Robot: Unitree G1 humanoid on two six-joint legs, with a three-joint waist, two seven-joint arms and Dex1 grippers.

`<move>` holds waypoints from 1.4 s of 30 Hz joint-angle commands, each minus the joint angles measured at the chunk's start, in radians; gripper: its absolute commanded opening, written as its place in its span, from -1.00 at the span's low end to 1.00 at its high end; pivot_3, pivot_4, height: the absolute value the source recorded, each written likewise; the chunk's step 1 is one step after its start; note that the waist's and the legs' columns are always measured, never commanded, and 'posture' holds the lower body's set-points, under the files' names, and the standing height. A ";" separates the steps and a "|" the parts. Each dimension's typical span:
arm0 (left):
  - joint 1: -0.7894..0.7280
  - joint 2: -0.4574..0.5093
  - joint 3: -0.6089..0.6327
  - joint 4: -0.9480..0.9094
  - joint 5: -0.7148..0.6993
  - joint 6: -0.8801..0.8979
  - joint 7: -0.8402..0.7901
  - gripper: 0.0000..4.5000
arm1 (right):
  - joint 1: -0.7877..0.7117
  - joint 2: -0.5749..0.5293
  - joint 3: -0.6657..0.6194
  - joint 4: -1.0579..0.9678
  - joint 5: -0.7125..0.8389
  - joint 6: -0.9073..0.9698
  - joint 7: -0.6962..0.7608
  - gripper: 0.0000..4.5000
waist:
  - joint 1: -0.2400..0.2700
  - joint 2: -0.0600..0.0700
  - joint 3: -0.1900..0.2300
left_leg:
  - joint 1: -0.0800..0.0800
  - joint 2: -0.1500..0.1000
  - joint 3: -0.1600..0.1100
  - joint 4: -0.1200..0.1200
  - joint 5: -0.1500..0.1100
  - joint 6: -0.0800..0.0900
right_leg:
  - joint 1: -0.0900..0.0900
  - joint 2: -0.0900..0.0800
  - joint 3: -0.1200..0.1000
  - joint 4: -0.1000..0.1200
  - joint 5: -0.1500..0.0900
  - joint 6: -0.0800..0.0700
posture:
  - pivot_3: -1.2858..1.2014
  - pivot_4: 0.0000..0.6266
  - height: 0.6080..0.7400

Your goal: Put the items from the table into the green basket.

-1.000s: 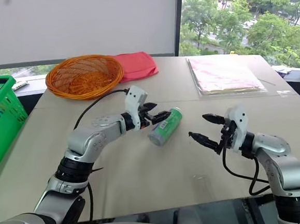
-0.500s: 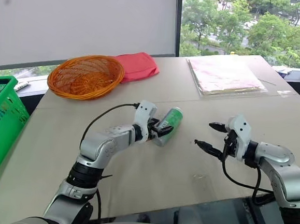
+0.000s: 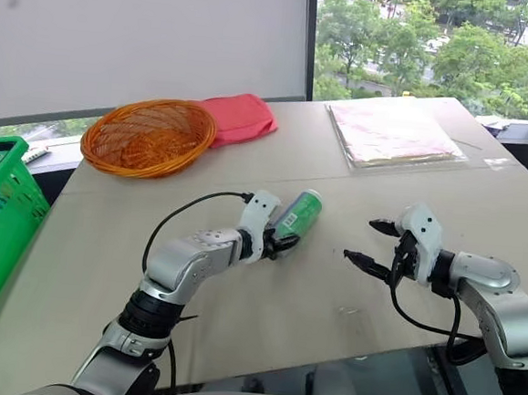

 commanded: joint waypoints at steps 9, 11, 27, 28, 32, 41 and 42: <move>-0.136 0.116 0.231 -0.016 0.110 -0.179 0.090 -0.08 | -0.204 0.129 0.060 0.022 0.098 0.010 0.058 1.00 | -0.006 0.000 0.004 | -0.001 0.001 -0.002 0.000 0.000 0.000 | -0.001 0.001 -0.002 0.000 0.001 -0.002 | -0.06 -1.00 1.00; -0.167 0.199 0.298 -0.036 0.120 -0.169 0.082 -0.08 | -0.254 0.166 0.082 0.029 0.123 0.019 0.075 1.00 | -0.004 0.000 0.004 | -0.001 0.001 -0.004 0.000 0.000 0.000 | -0.001 0.001 -0.003 0.000 0.002 -0.004 | -0.04 -1.00 1.00; 0.117 0.709 0.869 0.018 0.227 -0.216 0.042 -0.08 | -0.499 0.358 0.074 0.068 0.373 0.113 0.117 1.00 | 0.109 -0.003 0.003 | -0.018 -0.001 -0.001 -0.003 0.002 -0.006 | -0.024 0.000 0.001 0.002 0.003 -0.006 | 0.08 -1.00 1.00; 0.143 0.715 0.870 0.018 0.232 -0.230 0.031 -0.08 | -0.502 0.359 0.076 0.072 0.368 0.109 0.118 1.00 | 0.121 -0.003 0.003 | -0.019 -0.001 -0.001 -0.004 0.002 -0.006 | -0.024 -0.001 0.000 0.002 0.004 -0.006 | 0.08 -1.00 1.00; 0.184 0.684 0.916 0.034 0.225 -0.239 0.046 0.36 | -0.503 0.359 0.085 0.087 0.342 0.090 0.125 1.00 | 0.157 -0.008 0.001 | -0.019 0.000 -0.003 -0.003 0.001 -0.003 | -0.024 -0.001 -0.003 0.002 0.006 -0.010 | 0.08 -1.00 1.00; 0.169 0.666 0.920 0.090 0.252 -0.339 0.111 0.99 | -0.479 0.343 0.072 0.085 0.320 0.080 0.120 1.00 | 0.152 -0.007 0.000 | -0.017 0.001 -0.003 -0.005 0.002 -0.005 | -0.024 0.000 -0.002 0.003 0.007 -0.011 | 0.06 -1.00 1.00; 0.155 0.644 0.918 0.077 0.218 -0.362 0.091 0.99 | -0.472 0.338 0.071 0.087 0.313 0.075 0.122 1.00 | 0.151 -0.007 0.000 | -0.018 0.001 -0.002 -0.006 0.002 -0.005 | -0.024 0.000 -0.002 0.003 0.007 -0.011 | 0.06 -1.00 1.00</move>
